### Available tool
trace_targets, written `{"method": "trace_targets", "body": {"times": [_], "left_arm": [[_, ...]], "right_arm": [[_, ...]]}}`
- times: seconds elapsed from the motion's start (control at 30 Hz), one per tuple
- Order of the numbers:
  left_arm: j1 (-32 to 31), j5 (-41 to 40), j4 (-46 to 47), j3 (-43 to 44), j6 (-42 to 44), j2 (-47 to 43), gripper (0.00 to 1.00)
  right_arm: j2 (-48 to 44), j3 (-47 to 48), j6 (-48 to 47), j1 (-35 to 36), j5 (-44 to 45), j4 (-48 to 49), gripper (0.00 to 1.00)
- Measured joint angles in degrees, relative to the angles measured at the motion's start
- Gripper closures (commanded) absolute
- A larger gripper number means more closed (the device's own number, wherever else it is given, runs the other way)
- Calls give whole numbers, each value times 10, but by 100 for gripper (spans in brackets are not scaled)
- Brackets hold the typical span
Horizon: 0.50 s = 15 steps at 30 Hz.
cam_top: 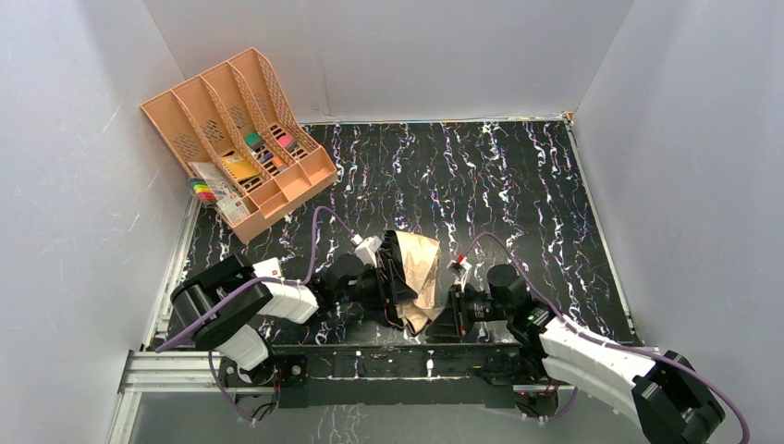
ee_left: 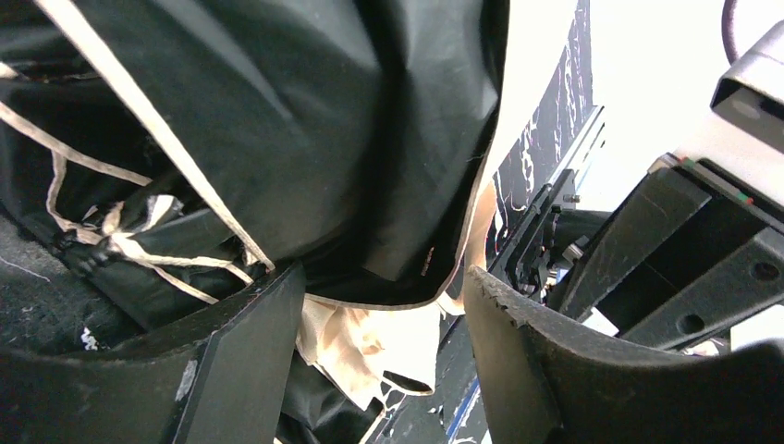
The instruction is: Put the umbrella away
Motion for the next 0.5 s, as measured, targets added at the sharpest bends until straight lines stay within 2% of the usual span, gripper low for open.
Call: {"method": "trace_targets", "body": {"times": [0.13,0.2,0.33,0.4,0.5], "left_arm": [[0,-1,2,1,-2,4,41],[0,-2,1,1,-2,5,45],[0,-10,-12,3,0,6,63],[0,-14,-20,4,3,9,72],[2,-20,-30,4,9,11,80]], "right_arm": [[-39,17,-12,10,16,-69,70],[-68,50,-19,11,70,-141,74],[-84,131,-23,11,192,-226,83],[-67,169,-20,11,241,-241,86],[-15,214,-15,11,279,-240,91]]}}
